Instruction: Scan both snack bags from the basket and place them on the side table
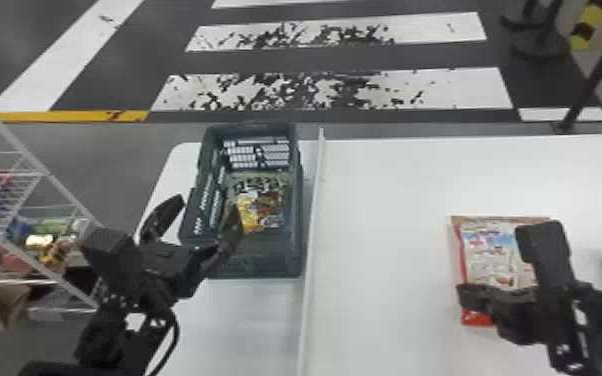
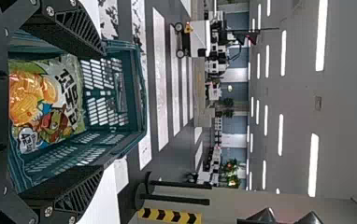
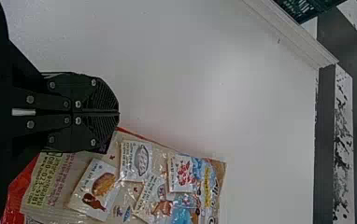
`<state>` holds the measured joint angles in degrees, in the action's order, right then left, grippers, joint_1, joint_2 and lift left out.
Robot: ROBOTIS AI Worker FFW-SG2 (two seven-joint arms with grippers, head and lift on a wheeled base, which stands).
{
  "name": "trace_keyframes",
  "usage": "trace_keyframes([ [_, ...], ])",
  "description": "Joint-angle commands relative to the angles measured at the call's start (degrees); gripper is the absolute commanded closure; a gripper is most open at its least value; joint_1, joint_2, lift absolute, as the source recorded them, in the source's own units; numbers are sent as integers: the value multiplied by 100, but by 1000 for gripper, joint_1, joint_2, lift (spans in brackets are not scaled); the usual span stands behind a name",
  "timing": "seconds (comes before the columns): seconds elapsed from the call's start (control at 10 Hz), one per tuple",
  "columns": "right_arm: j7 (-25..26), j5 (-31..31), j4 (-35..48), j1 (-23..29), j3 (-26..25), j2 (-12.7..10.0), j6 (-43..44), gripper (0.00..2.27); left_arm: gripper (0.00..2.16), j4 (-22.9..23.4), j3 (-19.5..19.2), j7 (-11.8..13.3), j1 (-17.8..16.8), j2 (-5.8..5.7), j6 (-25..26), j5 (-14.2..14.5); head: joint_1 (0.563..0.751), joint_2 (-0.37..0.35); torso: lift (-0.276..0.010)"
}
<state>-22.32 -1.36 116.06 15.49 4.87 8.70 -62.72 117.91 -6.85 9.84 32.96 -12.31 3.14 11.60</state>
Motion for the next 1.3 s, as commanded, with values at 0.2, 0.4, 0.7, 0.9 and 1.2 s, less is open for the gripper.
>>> trace_keyframes([
  [0.2, 114, 127, 883, 323, -12, -44, -53, 2253, 140, 4, 0, 0, -9, 10, -1, 0, 695, 147, -75],
  [0.4, 228, 215, 1551, 358, -434, -70, -475, 1835, 140, 4, 0, 0, 0, 18, -1, 0, 695, 157, -75],
  [0.7, 360, 215, 1560, 358, -1498, -79, -545, 232, 140, 4, 0, 0, 0, 10, -1, 9, 695, 70, -75],
  [0.9, 360, 207, 1288, 358, -2148, -61, -527, 157, 140, -13, 9, 0, -26, 10, -1, 9, 695, -33, -75],
  [1.2, 272, 198, 338, 86, -2535, 167, -422, 117, 140, -22, 0, 0, -44, 18, -1, 9, 695, -141, -75],
])
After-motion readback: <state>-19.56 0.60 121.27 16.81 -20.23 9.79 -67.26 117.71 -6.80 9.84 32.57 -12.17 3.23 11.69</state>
